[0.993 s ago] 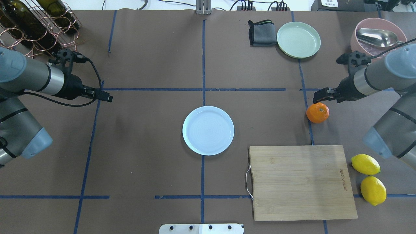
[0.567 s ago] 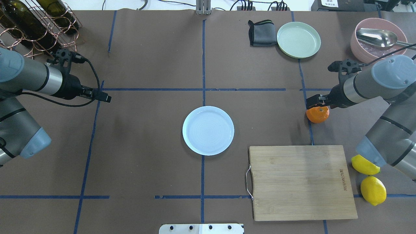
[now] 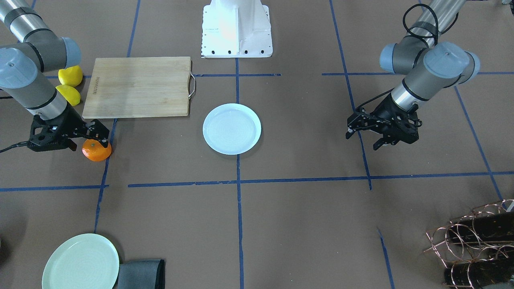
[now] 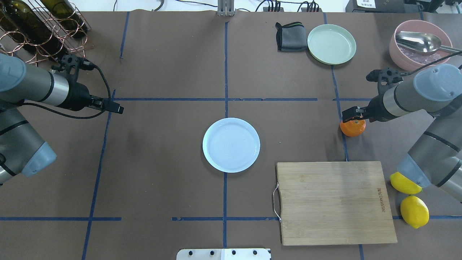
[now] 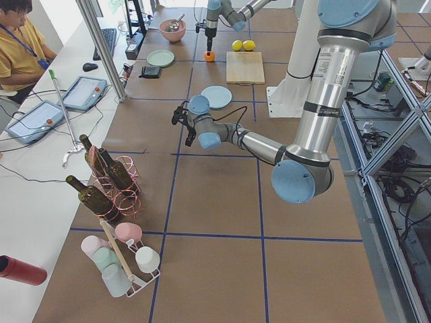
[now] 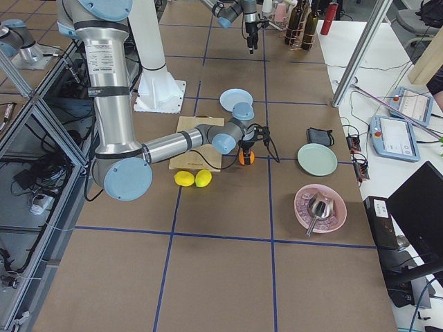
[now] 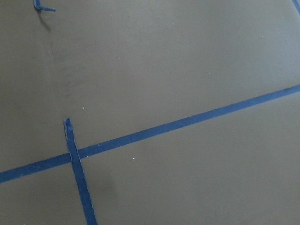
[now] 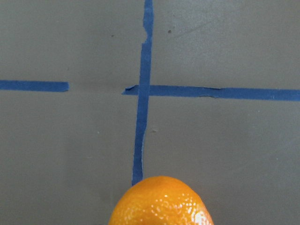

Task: Pick orange to plate
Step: 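Close the right gripper on the orange and lift it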

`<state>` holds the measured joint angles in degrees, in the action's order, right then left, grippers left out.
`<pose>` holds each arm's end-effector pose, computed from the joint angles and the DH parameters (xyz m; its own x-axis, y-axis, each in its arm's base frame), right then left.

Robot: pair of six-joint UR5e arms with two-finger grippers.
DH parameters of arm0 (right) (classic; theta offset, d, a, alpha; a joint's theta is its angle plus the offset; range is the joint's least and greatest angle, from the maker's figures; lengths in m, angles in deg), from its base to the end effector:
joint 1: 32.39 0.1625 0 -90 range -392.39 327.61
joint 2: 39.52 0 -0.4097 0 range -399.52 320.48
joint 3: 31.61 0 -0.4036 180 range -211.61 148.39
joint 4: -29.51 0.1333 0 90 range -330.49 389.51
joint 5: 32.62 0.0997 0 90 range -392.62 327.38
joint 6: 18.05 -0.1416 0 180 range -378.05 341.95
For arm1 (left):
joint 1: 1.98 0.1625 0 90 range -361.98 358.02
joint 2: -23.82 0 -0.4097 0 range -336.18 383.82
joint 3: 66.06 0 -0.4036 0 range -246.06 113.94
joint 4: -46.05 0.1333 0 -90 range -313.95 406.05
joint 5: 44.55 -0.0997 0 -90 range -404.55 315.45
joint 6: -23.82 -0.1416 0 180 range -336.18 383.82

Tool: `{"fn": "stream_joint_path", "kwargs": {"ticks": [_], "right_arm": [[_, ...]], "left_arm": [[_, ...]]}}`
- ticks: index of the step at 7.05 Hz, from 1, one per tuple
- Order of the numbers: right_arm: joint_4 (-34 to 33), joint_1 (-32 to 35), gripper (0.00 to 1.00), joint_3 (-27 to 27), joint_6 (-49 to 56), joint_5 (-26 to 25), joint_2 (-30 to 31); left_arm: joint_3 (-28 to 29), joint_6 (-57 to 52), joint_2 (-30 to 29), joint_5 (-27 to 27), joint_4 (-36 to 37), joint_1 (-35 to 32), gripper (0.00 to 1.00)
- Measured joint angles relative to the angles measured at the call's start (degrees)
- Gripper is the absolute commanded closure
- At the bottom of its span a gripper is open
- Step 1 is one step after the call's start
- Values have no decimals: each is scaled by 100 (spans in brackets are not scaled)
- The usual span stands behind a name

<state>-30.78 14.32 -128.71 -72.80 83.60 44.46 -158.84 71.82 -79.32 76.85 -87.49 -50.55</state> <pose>-0.3568 -0.4820 0.5037 0.6687 -0.0453 0.7422 -0.0748 0.9890 0.1278 0.3762 -0.5162 0.4263 0.4794 0.3199 -0.8172 0.0299 0.9247 0.3796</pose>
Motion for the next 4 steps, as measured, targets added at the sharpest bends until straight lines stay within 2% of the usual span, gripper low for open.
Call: {"fn": "stream_joint_path", "kwargs": {"ticks": [3, 4], "right_arm": [[0, -233, 1, 53, 0, -193, 5], [0, -257, 10, 81, 0, -206, -17]], "left_arm": [[9, -3, 4, -2, -7, 2, 1], [18, -4, 4, -4, -10, 4, 1]]}}
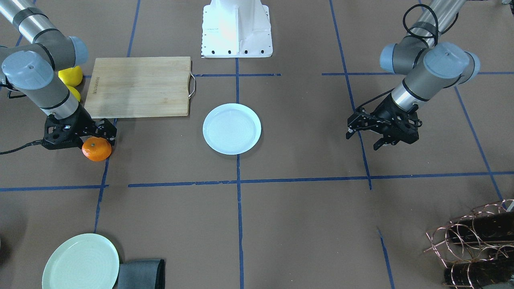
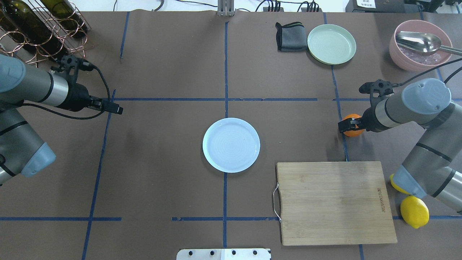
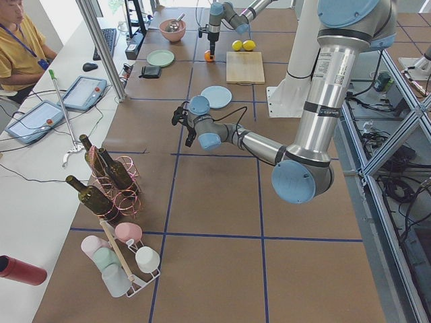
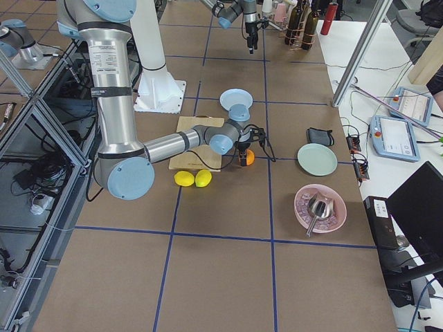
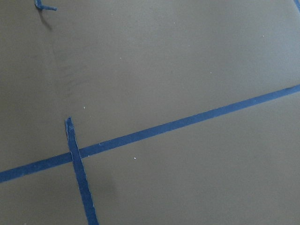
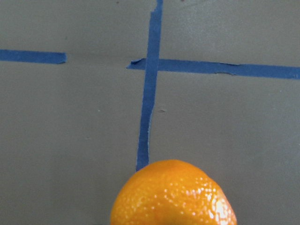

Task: Pick orange to plate
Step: 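Carry the orange with the right gripper over the light blue plate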

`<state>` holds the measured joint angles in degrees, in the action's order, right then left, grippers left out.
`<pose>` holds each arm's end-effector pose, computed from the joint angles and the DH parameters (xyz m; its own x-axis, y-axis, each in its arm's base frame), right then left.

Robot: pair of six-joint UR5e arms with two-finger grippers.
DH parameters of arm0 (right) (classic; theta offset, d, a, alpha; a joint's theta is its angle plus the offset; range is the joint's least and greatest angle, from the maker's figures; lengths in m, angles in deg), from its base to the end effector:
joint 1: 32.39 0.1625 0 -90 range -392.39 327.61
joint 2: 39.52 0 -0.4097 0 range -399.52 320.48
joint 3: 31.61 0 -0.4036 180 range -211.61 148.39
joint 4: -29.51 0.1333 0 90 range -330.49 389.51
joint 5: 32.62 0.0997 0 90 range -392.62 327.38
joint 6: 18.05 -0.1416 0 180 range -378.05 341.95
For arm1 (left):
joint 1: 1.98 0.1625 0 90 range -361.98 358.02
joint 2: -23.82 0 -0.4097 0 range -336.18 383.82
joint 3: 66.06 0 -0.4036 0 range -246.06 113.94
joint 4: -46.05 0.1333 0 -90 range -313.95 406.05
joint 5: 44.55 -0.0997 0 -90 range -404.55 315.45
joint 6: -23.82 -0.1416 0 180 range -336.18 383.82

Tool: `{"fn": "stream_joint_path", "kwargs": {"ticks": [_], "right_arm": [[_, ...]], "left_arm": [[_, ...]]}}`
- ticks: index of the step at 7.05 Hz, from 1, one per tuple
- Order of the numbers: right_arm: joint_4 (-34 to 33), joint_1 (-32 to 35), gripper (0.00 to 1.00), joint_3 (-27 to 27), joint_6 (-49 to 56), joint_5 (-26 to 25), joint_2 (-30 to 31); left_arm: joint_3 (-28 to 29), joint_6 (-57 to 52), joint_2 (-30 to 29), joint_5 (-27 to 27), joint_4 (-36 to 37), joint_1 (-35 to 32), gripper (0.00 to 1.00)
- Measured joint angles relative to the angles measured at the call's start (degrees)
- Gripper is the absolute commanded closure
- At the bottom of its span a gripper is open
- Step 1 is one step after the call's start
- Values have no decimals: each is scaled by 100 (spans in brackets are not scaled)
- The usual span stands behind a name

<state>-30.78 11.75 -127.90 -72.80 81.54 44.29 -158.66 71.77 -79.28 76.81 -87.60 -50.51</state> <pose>-0.3773 -0.4711 0.5114 0.6871 -0.0670 0.7235 -0.0509 0.9888 0.1400 0.3767 -0.5162 0.4282 0.4807 0.3198 -0.8165 0.0288 0.9249 0.3792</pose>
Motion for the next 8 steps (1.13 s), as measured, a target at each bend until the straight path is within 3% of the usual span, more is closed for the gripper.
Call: {"fn": "stream_joint_path", "kwargs": {"ticks": [1, 2, 3, 4, 6, 8], "right_arm": [[0, -12, 21, 31, 0, -5, -25], [0, -16, 48, 53, 0, -9, -43], [4, -19, 82, 64, 0, -26, -57], [9, -18, 100, 31, -4, -51, -79], [4, -58, 100, -203, -352, -63, -318], [-8, -603, 100, -324, -1571, -340, -1044]], "left_arm": [[5, 1, -1, -4, -2, 0, 1], [5, 3, -5, -6, -3, 1, 1], [3, 3, -7, -6, -3, 1, 1], [-5, 4, -8, -5, -3, 1, 1], [-70, 9, -9, 9, -3, -3, 1], [-174, -2, 14, 80, -3, -34, 1]]}}
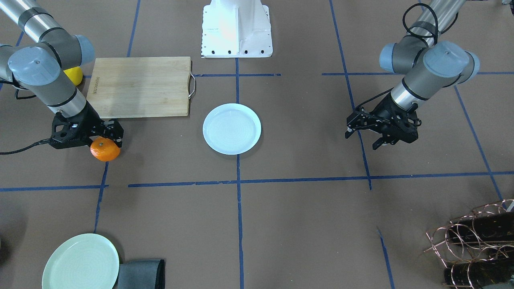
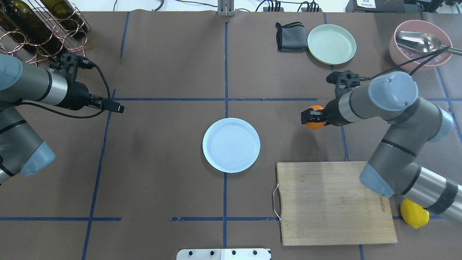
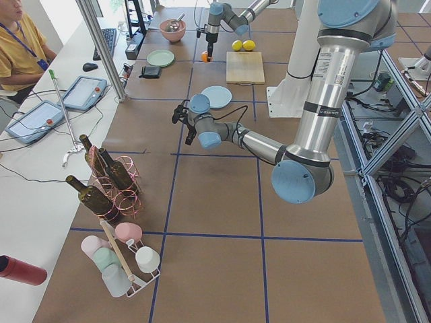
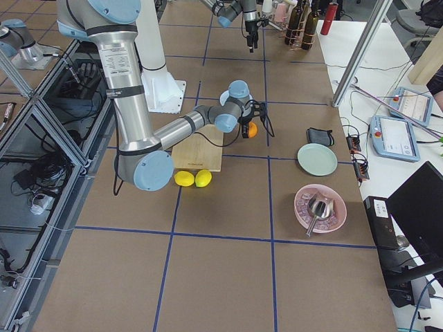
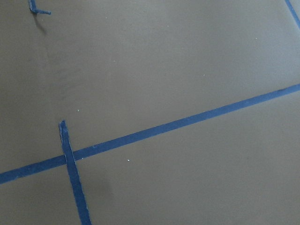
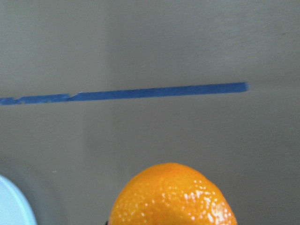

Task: Pick orange to plate
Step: 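Carry the orange with the right gripper over the light blue plate, then lower the orange onto the plate and open the right gripper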

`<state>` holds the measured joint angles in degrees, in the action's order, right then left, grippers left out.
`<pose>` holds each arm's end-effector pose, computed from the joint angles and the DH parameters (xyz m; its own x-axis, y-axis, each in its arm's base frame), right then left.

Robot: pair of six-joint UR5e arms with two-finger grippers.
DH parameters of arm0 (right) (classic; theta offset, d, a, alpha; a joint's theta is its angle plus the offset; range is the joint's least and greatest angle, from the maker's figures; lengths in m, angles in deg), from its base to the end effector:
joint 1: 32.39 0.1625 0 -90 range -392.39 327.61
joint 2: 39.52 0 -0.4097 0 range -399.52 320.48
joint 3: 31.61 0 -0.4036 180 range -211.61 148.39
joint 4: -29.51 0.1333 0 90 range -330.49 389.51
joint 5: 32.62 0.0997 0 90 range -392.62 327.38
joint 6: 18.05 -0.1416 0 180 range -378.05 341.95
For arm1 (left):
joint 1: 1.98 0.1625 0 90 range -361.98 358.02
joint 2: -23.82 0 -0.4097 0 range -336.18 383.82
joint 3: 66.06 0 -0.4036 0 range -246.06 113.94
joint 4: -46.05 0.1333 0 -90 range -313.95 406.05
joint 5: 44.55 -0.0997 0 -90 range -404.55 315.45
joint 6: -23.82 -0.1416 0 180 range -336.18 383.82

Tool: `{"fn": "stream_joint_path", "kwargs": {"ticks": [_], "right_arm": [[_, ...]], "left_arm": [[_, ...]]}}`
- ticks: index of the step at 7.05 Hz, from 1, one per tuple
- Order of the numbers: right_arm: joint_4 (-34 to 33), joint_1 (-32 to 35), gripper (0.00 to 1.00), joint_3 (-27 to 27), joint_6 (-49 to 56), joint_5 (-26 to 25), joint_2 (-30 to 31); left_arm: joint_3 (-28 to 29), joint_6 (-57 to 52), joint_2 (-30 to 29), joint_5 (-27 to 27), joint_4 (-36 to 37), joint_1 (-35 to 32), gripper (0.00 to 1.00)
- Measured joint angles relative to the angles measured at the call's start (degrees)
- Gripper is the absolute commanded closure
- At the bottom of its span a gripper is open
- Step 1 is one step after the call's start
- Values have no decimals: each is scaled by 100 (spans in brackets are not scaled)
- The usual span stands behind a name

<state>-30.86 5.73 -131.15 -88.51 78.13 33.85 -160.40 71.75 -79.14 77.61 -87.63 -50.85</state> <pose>-0.4561 -0.4636 0.3690 0.5327 0.0204 0.8461 -0.1789 0.9798 0.0890 0.3710 -0.5129 0.4127 0.4590 0.3368 -0.8221 0.0323 0.9184 0.3942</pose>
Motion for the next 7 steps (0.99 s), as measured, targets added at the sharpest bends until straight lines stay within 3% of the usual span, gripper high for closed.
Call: {"fn": "stream_joint_path", "kwargs": {"ticks": [3, 7], "right_arm": [[-786, -1242, 100, 78, -1218, -1047, -1293], [-1159, -1567, 100, 650, -1514, -1435, -1990]], "left_arm": [[-116, -14, 92, 239, 0, -24, 1], [-126, 4, 96, 248, 0, -22, 1]]}}
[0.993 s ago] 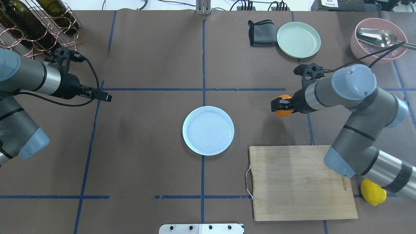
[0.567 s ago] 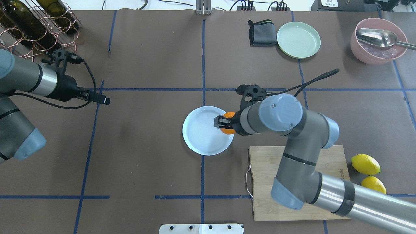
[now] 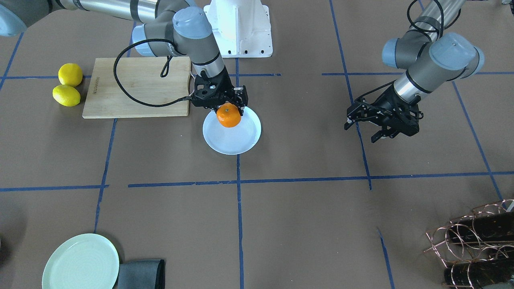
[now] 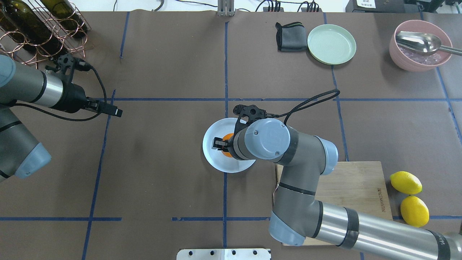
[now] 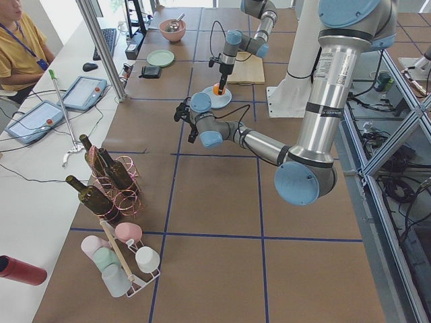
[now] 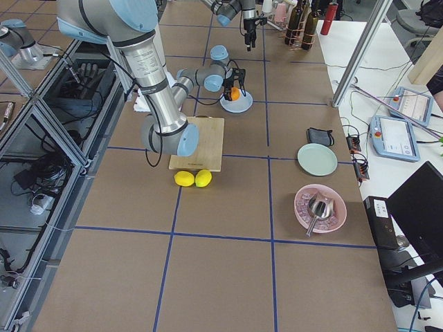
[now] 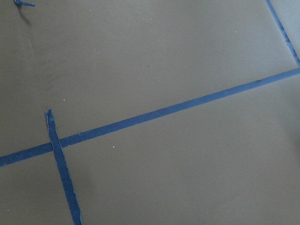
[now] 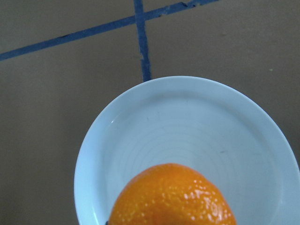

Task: Pick orange to plate
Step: 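Lower the orange onto the plate and open the right gripper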

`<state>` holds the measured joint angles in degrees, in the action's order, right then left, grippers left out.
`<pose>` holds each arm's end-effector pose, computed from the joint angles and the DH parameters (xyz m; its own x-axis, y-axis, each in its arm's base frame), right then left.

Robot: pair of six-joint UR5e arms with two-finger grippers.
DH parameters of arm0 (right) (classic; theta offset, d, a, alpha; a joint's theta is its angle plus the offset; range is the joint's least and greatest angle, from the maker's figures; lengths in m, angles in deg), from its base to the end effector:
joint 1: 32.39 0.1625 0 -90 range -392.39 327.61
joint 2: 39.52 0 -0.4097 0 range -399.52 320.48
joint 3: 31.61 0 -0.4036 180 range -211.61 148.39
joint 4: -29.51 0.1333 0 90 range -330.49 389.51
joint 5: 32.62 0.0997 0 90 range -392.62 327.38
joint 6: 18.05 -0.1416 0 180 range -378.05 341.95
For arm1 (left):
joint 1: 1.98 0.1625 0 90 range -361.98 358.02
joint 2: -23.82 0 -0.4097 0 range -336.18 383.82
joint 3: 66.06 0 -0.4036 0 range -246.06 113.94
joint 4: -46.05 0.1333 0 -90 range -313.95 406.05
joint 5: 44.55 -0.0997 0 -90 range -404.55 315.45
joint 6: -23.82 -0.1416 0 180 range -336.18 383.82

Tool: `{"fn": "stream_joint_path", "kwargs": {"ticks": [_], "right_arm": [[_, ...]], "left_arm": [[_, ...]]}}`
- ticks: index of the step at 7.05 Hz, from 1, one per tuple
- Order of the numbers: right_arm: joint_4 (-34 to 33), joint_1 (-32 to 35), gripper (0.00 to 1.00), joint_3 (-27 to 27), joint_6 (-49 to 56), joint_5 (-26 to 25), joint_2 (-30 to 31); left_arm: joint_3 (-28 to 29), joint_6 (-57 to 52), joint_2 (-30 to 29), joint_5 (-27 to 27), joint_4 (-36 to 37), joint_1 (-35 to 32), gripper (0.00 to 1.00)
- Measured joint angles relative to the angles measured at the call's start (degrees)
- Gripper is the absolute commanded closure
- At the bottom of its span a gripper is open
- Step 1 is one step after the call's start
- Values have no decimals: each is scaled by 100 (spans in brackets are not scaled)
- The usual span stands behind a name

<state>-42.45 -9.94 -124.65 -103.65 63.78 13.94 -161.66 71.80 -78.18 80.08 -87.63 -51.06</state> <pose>-0.6272 -0.3863 0.2257 0.5159 0.1307 0.8466 -0.2537 0.9673 0.0053 0.3662 -0.5031 0.4098 0.4315 0.3431 -0.8343 0.0087 0.9232 0.3842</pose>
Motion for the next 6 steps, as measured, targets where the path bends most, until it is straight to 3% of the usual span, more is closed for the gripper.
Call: {"fn": "stream_joint_path", "kwargs": {"ticks": [1, 2, 3, 6], "right_arm": [[-7, -2, 99, 165, 24, -62, -65], [-10, -4, 78, 282, 44, -95, -88], [-10, -3, 1, 344, 55, -107, -95], [-11, -6, 0, 376, 61, -113, -132]], "left_arm": [[2, 4, -3, 0, 0, 3, 1], [5, 7, -3, 0, 0, 3, 1], [5, 9, -3, 0, 0, 4, 1], [-2, 10, -2, 0, 0, 4, 1]]}}
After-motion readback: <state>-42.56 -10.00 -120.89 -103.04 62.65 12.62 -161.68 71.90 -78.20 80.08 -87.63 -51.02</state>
